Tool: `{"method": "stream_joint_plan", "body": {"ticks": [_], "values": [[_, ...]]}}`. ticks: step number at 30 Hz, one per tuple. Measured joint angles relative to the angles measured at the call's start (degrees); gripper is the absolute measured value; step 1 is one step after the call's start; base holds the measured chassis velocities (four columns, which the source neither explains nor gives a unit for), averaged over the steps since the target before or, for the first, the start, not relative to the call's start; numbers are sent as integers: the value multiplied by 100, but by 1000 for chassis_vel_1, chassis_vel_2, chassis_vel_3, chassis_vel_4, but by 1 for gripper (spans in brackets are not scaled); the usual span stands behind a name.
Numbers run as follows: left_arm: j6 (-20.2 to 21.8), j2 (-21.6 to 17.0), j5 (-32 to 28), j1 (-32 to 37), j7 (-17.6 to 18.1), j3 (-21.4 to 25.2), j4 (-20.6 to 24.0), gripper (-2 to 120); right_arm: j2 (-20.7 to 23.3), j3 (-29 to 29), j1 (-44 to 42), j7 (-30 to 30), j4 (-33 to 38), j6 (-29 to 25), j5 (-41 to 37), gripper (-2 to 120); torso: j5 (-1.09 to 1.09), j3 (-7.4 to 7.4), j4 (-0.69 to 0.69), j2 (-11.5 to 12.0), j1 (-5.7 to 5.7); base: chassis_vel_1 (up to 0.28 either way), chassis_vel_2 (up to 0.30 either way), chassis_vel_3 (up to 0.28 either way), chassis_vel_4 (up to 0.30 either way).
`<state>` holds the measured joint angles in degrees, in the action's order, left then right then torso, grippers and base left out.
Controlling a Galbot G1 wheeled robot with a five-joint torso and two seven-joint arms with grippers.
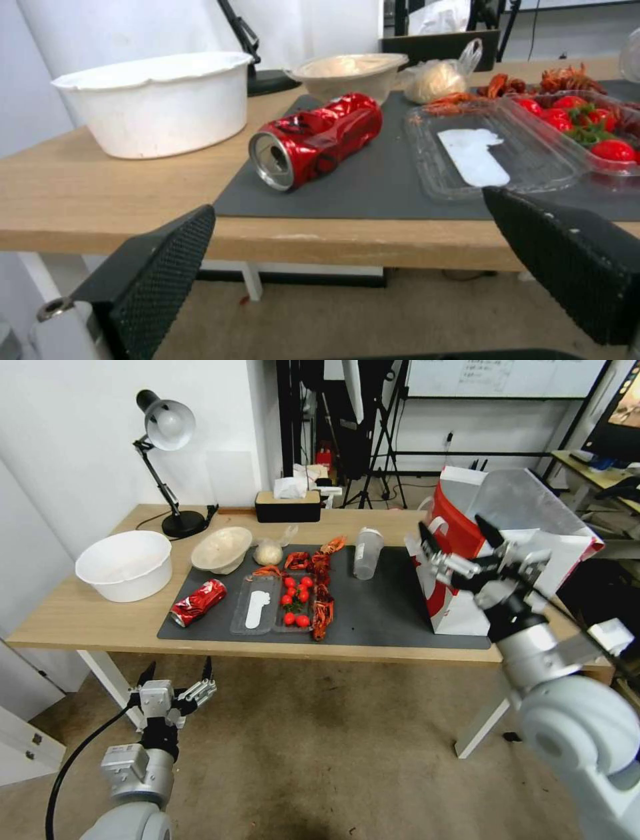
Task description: Pick up the trash from the table and place it into the takeout bag.
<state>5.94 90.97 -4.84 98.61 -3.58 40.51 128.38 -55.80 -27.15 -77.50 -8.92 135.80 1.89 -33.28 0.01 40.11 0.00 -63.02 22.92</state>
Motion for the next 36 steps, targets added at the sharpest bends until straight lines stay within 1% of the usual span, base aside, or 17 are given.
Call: {"method": "stream_joint_plan", "body": {"ticks": [3, 4, 7, 8, 11, 13, 18, 23, 36], "values": [[14, -90, -19, -15, -5, -20, -15, 100, -115, 29, -538, -4, -65, -204, 315, 100, 0, 0, 0, 0, 0, 0, 0, 0, 0], [14, -90, -19, -15, -5, -20, -15, 100, -115, 29, -538, -4, -65, -204, 315, 100, 0, 0, 0, 0, 0, 0, 0, 0, 0], [15, -177, -31, -38, -9, -47, -51, 100, -324, 46, -1124, -30, -239, -489, 623, 100, -1, 0, 1, 0, 0, 0, 0, 0, 0], [15, -177, -31, -38, -9, -47, -51, 100, -324, 46, -1124, -30, -239, -489, 623, 100, -1, 0, 1, 0, 0, 0, 0, 0, 0], [13, -276, -46, -44, -14, -73, -64, 100, -544, 85, -1576, -77, -431, -715, 825, 100, 0, 0, 0, 0, 0, 0, 0, 0, 0], [13, -282, -46, -44, -14, -76, -65, 100, -558, 90, -1608, -86, -446, -727, 833, 100, 0, 0, 0, 0, 0, 0, 0, 0, 0], [12, -378, -65, -41, -17, -103, -67, 100, -786, 178, -1983, -163, -751, -1016, 1064, 100, 0, 0, 1, 0, 0, 0, 0, 0, 0], [11, -417, -116, -40, -17, -106, -68, 100, -882, 269, -2115, -163, -919, -1188, 1234, 100, 0, 0, 0, 0, 0, 0, 0, 0, 0], [8, -498, -158, -10, -17, -74, -54, 100, -1028, 577, -2179, -169, -1261, -1410, 1431, 100, -1, 0, 0, 0, 0, 0, 0, 0, 0]]}}
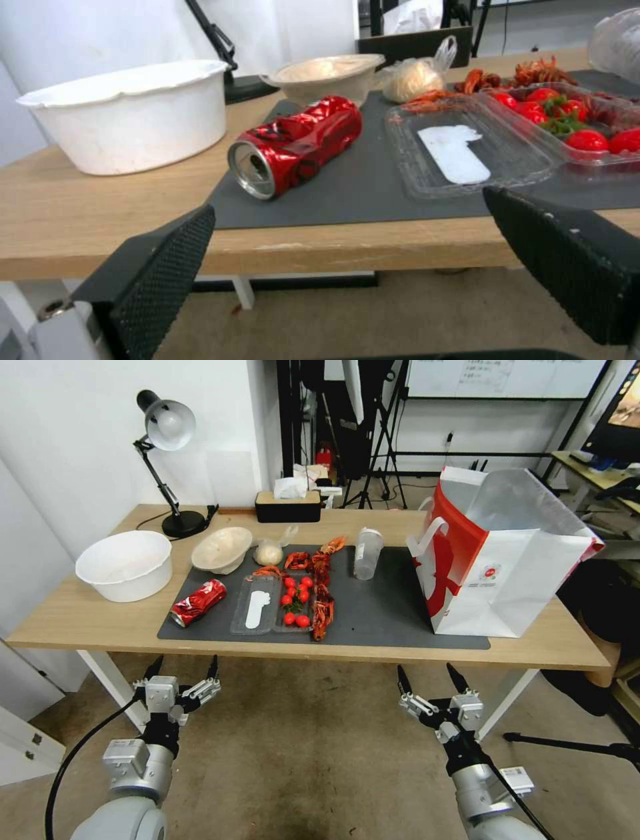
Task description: Pick up the trash from the table and place it into the takeout bag.
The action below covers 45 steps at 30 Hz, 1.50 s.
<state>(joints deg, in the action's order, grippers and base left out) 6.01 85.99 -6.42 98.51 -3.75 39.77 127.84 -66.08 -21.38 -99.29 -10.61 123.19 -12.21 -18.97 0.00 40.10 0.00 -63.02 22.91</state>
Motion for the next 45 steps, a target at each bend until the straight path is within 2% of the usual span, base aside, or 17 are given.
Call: {"method": "stream_joint_plan", "body": {"ticks": [12, 15, 19, 22, 23, 25, 26, 28, 30, 31, 34, 39, 41, 45], "values": [[-16, 6, -5, 23, 1, 52, 20, 100, -57, 182, 40, -73, -179, -73, 165, 100, 1, 0, 1, 0, 0, 0, 0, 0, 0], [-28, 8, -4, 21, 1, 52, 20, 100, 81, 490, 430, -489, -91, 195, 112, 100, 0, 0, 0, 0, 0, 0, 0, 0, 0], [-29, 8, -2, 19, 1, 58, 49, 100, 205, 711, 846, -753, -63, 473, -94, 100, -1, 1, 1, 0, 0, 0, 0, 0, 0], [-26, 21, 8, 33, 1, 70, 121, 100, 483, 1188, 1830, -1189, -145, 983, -690, 100, 0, 1, 0, 0, 1, 0, 0, 0, 0], [-26, 21, 8, 33, 1, 70, 121, 100, 483, 1188, 1830, -1189, -145, 983, -690, 100, 0, 1, 0, 0, 1, 0, 0, 0, 0], [-19, 37, 26, 48, 1, 82, 142, 100, 704, 1651, 2705, -1504, -399, 1244, -1148, 100, 0, 1, 0, 0, 0, 0, 0, 0, 0], [-19, 37, 26, 48, 1, 82, 142, 100, 704, 1651, 2705, -1504, -399, 1244, -1148, 100, 0, 1, 0, 0, 0, 0, 0, 0, 0], [-7, 53, 49, 52, -1, 106, 145, 100, 854, 2248, 3792, -1894, -855, 1440, -1651, 100, 0, 1, 1, 0, 1, 0, 0, 0, 0], [1, 88, 79, 47, -4, 123, 132, 100, 796, 2833, 4860, -2314, -1457, 1567, -2122, 100, 1, 2, 1, 0, 2, 0, 0, 0, 0], [1, 88, 79, 47, -4, 123, 132, 100, 796, 2833, 4860, -2314, -1457, 1567, -2122, 100, 1, 2, 1, 0, 2, 0, 0, 0, 0], [1, 126, 104, 31, -6, 130, 82, 100, 599, 3404, 5870, -2782, -2016, 1710, -2590, 100, 1, 1, -1, 0, 2, 0, 0, 0, 0], [1, 141, 107, -6, -7, 133, 26, 100, 430, 3795, 6523, -3145, -2428, 1815, -2823, 100, 1, 1, 0, 1, 2, 0, 0, 0, 0], [-6, 138, 102, -42, -7, 142, -37, 100, 265, 4044, 6959, -3539, -2750, 2043, -2920, 100, 1, 1, 0, 0, 2, 0, 0, 0, 0], [-17, 130, 82, -93, -7, 145, -119, 100, 129, 4276, 7310, -3870, -3096, 2271, -3132, 100, 1, 1, 1, 0, 2, 0, 0, 0, 0]]}}
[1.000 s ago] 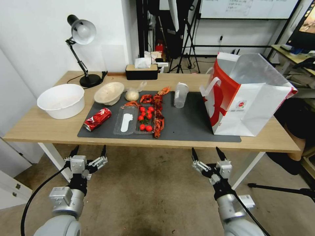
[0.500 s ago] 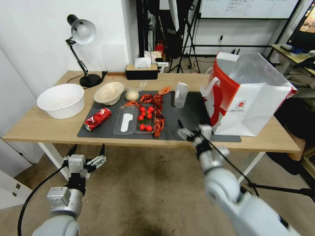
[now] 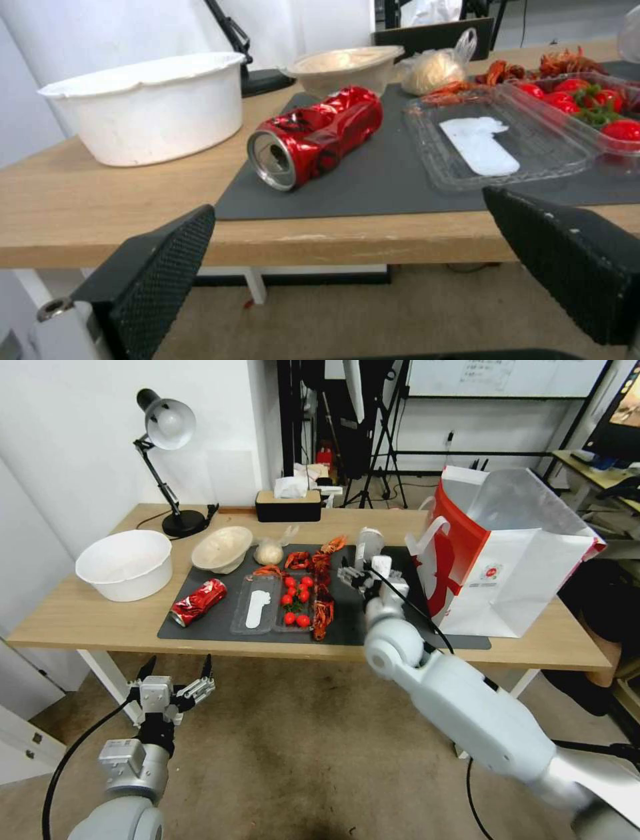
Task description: Pick up the trash from the table and place it into the takeout bag.
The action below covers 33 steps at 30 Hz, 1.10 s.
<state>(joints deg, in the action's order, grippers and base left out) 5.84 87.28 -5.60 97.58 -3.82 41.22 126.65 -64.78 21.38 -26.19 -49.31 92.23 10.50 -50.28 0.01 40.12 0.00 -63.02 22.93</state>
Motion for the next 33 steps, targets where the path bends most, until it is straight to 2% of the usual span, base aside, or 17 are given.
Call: {"method": "stream_joint_plan", "body": {"ticks": [5, 8, 24, 33], "values": [[-5, -13, -17, -49, 0, -4, -70, 100, -125, 169, 262, -131, -448, 65, -176, 99, 0, -1, 0, 0, 0, 0, 0, 0, 0], [-9, -30, -30, -87, 0, -9, -115, 100, -282, 271, 539, -160, -979, 65, -300, 99, 0, -1, 0, 0, -1, 0, 0, 0, 0], [-128, -28, -40, -83, 2, 10, -181, 100, -716, 389, 896, -253, -1764, 223, -723, 95, 0, 0, -1, 0, -1, 0, 0, 0, 0], [-179, -19, -38, -61, 5, 17, -186, 100, -832, 389, 928, -334, -1967, 379, -830, 73, 0, -1, 0, -1, -1, 0, 0, 0, 0]]}}
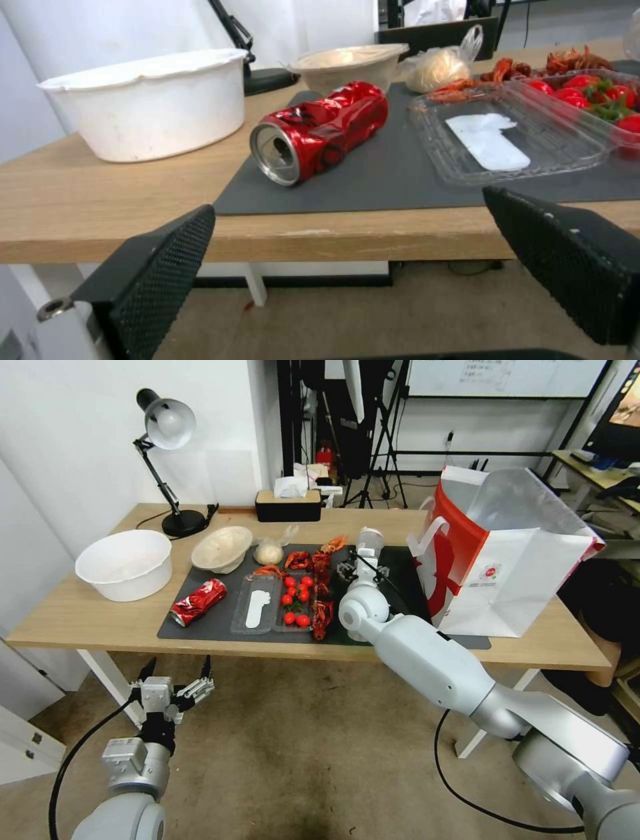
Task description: Pick up the trash from the table and place it into the takeout bag.
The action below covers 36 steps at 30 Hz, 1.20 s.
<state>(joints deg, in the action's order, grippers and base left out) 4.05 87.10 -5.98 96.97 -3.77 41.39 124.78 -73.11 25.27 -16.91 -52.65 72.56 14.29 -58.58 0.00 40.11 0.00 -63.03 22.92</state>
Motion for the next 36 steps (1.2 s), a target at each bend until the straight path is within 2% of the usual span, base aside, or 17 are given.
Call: {"method": "stream_joint_plan", "body": {"ticks": [3, 5, 15, 19, 23, 28, 30, 32, 35, 36], "values": [[-21, 7, 3, 9, 1, -3, -8, 100, -23, -18, 14, -37, -43, 23, -25, 58, 0, 0, 0, 0, -1, 0, 0, 0, 0], [-25, 11, 6, 12, 1, -6, -9, 100, -22, -20, 14, -41, -43, 27, -25, 54, 0, 0, 0, 0, 0, 0, 0, 0, 0], [-37, 27, 38, 16, 2, -41, -19, 100, 51, -30, -1, 30, 143, -33, -20, 53, -1, 0, 0, 0, 0, 0, 0, 0, 0], [-37, 27, 49, 15, 2, -50, -20, 100, 169, -53, -1, 344, 481, -319, 62, 53, -1, 0, 0, 0, 0, 0, 0, 0, 0], [-31, 28, 62, 5, 2, -68, -22, 100, 380, -171, 9, 826, 1132, -654, 183, 53, -1, 0, 0, 0, 0, 0, 0, 0, 0], [-19, 29, 77, 0, 2, -81, -26, 100, 592, -331, 91, 1016, 1840, -710, 268, 53, -1, 0, -1, 0, 0, 0, 0, 0, 0], [-15, 33, 102, 2, 2, -87, -31, 100, 760, -546, 173, 1031, 2309, -601, 366, 53, 0, -1, -1, 0, -1, 0, 0, 0, 0], [-14, 34, 112, 3, 2, -88, -31, 100, 799, -601, 188, 1013, 2400, -554, 388, 53, 0, -1, -1, 0, -1, 0, 0, 0, 0], [-10, 44, 164, 9, 1, -94, -29, 100, 1109, -1092, 294, 487, 3005, 17, 385, 53, -1, -1, 0, 0, 0, 0, 0, 0, 0], [-10, 44, 164, 9, 1, -94, -29, 100, 1109, -1092, 294, 487, 3005, 17, 385, 53, -1, -1, 0, 0, 0, 0, 0, 0, 0]]}}
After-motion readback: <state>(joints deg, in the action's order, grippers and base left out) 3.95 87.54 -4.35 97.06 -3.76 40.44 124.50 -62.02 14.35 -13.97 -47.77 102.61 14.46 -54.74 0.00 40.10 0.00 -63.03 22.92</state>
